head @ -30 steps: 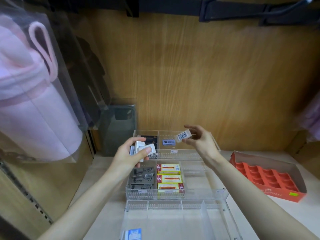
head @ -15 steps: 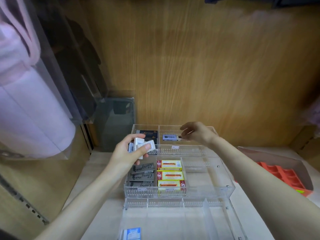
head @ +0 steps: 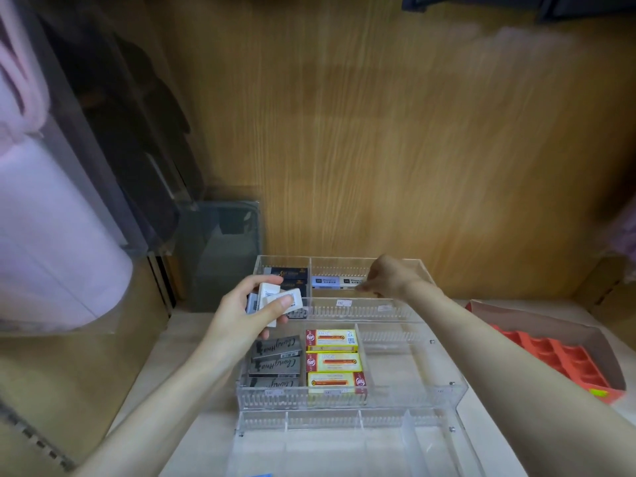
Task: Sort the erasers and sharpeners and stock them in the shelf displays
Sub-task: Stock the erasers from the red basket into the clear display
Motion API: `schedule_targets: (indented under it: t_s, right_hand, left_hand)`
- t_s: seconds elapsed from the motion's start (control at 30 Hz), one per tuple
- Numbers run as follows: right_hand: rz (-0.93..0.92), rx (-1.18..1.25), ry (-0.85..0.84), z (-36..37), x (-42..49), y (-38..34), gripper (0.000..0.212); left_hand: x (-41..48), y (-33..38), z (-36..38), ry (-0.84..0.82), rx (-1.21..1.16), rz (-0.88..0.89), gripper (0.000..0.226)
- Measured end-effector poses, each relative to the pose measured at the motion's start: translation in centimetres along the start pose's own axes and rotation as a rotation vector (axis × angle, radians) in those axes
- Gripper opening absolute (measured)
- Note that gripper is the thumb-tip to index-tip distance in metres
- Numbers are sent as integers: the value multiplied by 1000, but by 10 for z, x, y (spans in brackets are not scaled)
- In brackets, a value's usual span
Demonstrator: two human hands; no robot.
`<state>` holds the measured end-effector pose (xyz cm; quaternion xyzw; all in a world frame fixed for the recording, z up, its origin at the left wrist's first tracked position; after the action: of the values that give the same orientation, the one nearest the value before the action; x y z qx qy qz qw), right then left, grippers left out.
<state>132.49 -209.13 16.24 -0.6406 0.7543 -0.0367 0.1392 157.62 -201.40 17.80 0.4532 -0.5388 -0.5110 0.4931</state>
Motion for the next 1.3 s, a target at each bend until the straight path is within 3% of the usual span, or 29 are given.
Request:
schedule_targets:
  t_s: [0.1,0.33,0.43,0.5,0.6,0.7,0.8,0.97,1.07,1.2,1.3]
  right_hand:
    - [0,126,-20,5,7,-7,30]
    - [13,24,11,-2,4,-7,38]
    - [-60,-43,253,-38,-31,-22,22]
    - [-206,166,408,-54,-74,-42,22]
    - [-406,633,208,-31,-132,-76,18]
    - [-400,917,-36,-4,-171,-95,16]
    - [-351,1102,-41,-5,-188,-98,15]
    - [-430,1153,138,-26,-198,-93,29]
    - [-509,1157,167,-31,-202,-93,34]
    - [-529,1233,19,-19,-206,-94,35]
    - [-536,1108,106,-18,-202,-87,35]
  left_hand:
    - [0,-2,-3,-1,4,2,25]
    - [-5,-7,-2,4,-100,-39,23]
    - [-16,-7,3,-24,-172,-87,29]
    - [-25,-5,6,-38,-203,-114,33]
    - [-41,4,15,-91,-201,-112,39]
    - [-58,17,21,-132,-199,-92,28]
    - [-66,25,20,-114,-155,-88,23]
    - [-76,24,16,-139,-164,-192,47]
    - [-79,29,14,-203,-108,-169,30]
    - [-75,38,10,-204,-76,-61,27]
    - [-72,37,12,-179,-6,-45,25]
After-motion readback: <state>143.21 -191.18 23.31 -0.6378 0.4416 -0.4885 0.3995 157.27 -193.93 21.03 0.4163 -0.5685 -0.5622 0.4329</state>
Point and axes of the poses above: each hand's wrist, its own x-axis towards the middle knuckle, its own z-axis out of the palm, y = z × x, the point moved 10 cm from there along x, towards the middle knuckle, and after that the axes turned 3 degrees about -x, right-handed, at the moved point
